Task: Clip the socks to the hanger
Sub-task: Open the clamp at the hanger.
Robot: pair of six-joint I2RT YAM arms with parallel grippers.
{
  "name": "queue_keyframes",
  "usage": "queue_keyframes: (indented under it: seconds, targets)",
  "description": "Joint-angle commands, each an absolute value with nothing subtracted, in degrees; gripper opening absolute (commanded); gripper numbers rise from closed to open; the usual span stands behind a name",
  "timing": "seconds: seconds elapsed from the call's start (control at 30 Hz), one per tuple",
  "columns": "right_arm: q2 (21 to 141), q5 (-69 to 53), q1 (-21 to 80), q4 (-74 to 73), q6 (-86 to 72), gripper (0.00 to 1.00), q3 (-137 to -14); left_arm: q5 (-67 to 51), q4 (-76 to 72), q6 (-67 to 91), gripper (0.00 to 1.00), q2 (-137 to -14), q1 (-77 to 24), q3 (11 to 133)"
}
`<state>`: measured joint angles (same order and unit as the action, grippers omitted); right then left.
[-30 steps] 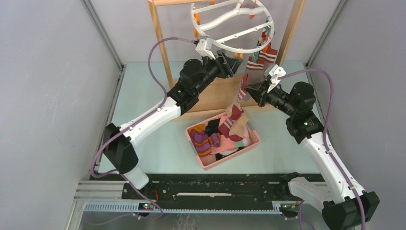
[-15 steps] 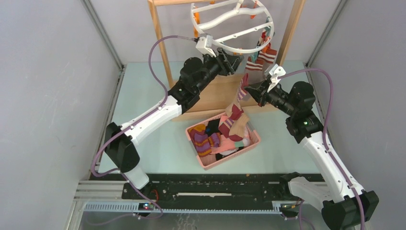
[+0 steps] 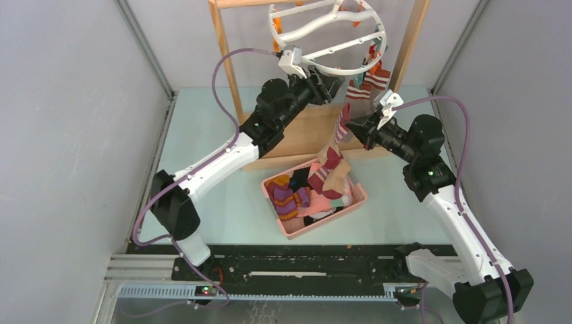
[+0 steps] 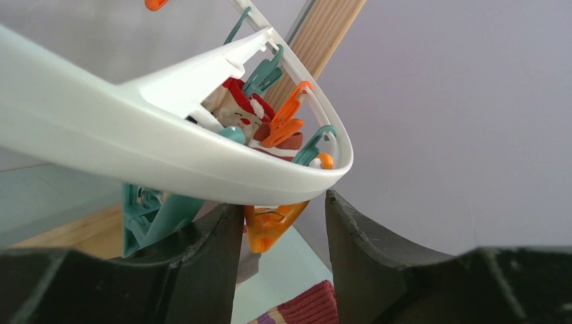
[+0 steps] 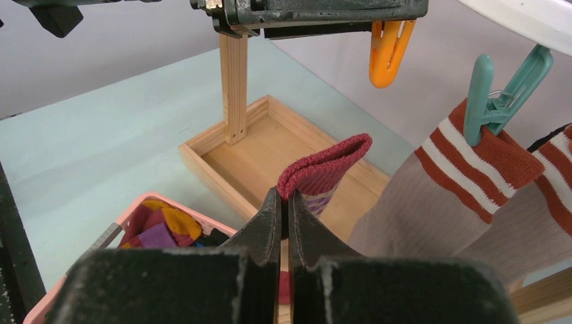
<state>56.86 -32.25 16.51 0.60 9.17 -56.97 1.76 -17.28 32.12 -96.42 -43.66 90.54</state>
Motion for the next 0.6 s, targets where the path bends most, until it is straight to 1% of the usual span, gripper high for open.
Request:
queue_keyframes:
  seconds: [0.0, 0.13, 0.57]
  targets:
    - [56.7, -32.9, 16.1, 2.6, 8.2, 0.0, -58.7, 2.4, -17.8, 32.4, 0.53, -96.9, -44.0, 94.5]
    - [56.7, -33.0, 16.0, 2.6, 8.1, 0.0, -58.8, 2.8, -17.5, 32.3, 0.55, -97.1, -44.0, 95.0]
    - [56.7, -33.1, 15.9, 2.7, 8.0, 0.0, -58.8, 3.0, -16.8, 32.3, 0.56, -98.0, -44.1, 96.6]
